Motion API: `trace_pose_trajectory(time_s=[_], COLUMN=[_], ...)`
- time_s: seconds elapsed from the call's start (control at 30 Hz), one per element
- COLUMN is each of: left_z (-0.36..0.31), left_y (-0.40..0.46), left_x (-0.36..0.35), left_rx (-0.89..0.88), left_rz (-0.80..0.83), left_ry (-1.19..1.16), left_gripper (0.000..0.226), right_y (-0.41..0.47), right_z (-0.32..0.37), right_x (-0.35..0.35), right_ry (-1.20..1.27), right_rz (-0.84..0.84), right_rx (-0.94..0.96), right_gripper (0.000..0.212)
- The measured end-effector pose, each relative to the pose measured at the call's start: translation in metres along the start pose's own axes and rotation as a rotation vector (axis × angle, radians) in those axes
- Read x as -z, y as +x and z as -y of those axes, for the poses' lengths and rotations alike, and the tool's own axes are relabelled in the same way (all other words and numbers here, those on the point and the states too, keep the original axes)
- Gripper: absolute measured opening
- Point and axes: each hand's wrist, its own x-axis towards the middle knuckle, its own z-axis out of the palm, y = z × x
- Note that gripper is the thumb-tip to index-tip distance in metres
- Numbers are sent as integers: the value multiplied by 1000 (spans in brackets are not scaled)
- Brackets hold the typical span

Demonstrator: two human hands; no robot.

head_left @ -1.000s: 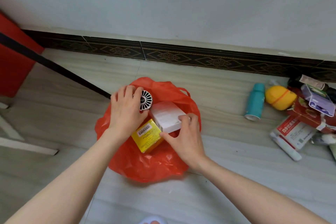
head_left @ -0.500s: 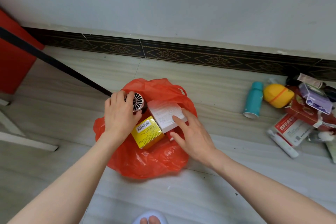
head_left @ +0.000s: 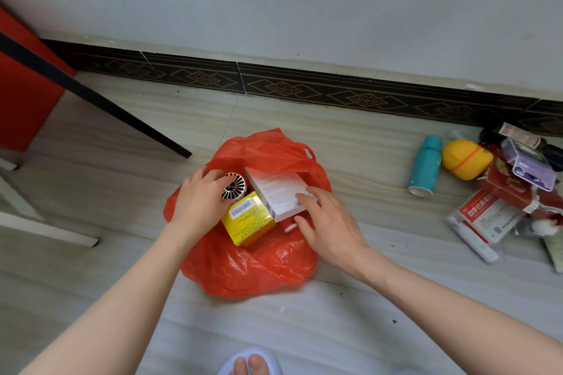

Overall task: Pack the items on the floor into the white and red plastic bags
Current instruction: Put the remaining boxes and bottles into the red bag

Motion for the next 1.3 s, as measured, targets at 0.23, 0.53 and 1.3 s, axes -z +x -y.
trace_pose_trajectory(time_s=[0.23,0.53,1.3], left_z=[-59,-205,-316], left_y=[-11,6,81], left_x=[27,29,-62], left_rx=[-133,-758,-138], left_rz=[-276,-289,38], left_ry=[216,111,-629], left_gripper=[25,37,52], right_y=[-47,-96,-23], right_z=[-73,-178,-261], right_x=[48,94,130], right_ry=[-34,24,234], right_rz=[-151,-503,-679], right_rx=[-232,-614,-1008], right_gripper=[45,40,57])
